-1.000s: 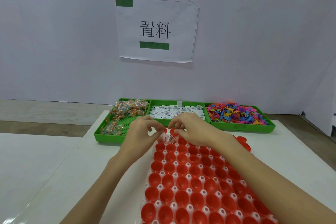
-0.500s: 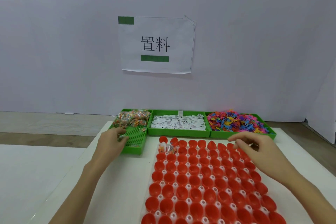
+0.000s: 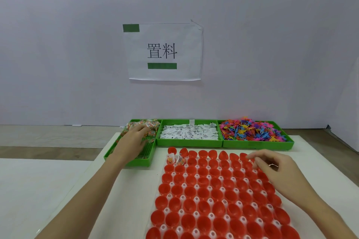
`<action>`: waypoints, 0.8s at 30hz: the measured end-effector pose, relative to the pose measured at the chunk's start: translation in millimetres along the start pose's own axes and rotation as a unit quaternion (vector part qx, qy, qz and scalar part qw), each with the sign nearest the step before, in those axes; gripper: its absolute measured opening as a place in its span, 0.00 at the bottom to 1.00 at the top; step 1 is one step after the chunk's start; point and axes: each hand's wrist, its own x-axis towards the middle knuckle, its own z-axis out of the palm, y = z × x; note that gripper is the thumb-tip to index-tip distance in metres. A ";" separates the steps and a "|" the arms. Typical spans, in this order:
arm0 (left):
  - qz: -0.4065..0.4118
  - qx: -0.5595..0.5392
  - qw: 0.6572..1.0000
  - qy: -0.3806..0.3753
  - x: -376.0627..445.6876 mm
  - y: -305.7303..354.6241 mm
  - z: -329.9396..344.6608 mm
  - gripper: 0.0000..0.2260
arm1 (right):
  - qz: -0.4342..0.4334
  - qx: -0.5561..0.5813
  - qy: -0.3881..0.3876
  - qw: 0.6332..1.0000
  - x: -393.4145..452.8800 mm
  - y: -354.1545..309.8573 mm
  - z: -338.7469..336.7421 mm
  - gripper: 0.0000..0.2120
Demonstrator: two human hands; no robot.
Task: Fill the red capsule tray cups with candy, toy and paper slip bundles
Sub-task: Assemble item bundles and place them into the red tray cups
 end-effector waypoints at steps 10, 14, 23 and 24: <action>0.015 0.036 0.998 -0.044 15.1 1.4 11.5 0.10 | -0.021 -0.012 -0.021 0.999 -4.7 -1.6 5.4 0.16; 0.011 0.052 0.998 -0.036 13.2 3.3 10.6 0.06 | -0.022 -0.014 -0.018 0.999 -5.1 -3.9 4.4 0.16; -0.145 -0.301 0.920 0.205 -29.3 42.1 -33.4 0.02 | -0.014 -0.014 -0.014 1.000 -8.2 -8.5 -1.0 0.15; -0.154 -0.361 0.896 0.207 -40.5 48.8 -36.1 0.03 | -0.016 -0.014 -0.015 1.000 -8.6 -9.7 -1.3 0.15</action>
